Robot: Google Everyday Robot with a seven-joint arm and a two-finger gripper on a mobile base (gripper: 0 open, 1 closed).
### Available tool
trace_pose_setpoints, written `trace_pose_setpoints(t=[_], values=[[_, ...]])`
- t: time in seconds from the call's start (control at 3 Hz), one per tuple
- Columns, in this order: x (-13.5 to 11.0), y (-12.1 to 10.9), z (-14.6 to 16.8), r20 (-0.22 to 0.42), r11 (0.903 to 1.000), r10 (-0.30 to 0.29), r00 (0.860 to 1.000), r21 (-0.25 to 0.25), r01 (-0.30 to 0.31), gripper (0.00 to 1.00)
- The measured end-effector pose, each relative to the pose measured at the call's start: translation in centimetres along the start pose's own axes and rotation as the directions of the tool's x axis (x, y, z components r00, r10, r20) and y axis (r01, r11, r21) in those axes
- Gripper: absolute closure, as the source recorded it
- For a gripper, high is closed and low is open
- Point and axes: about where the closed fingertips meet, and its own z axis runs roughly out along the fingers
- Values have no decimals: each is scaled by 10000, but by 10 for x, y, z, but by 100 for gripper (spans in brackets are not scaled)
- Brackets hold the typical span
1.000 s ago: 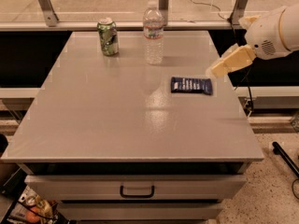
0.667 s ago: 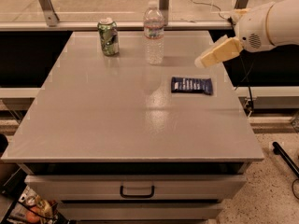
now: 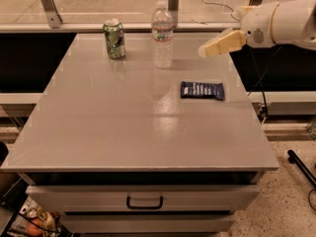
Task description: Knock water bottle over
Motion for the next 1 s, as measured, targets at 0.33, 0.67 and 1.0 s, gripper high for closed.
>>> trace_pose_setpoints(t=[0.33, 0.67, 1.0], values=[[-1, -9, 16, 571, 9980, 606, 9965, -214, -594, 0], [-3, -11, 36, 806, 9945, 1026, 9915, -307, -1004, 0], [-3, -11, 65, 714, 9922, 1215, 9900, -352, -1192, 0]])
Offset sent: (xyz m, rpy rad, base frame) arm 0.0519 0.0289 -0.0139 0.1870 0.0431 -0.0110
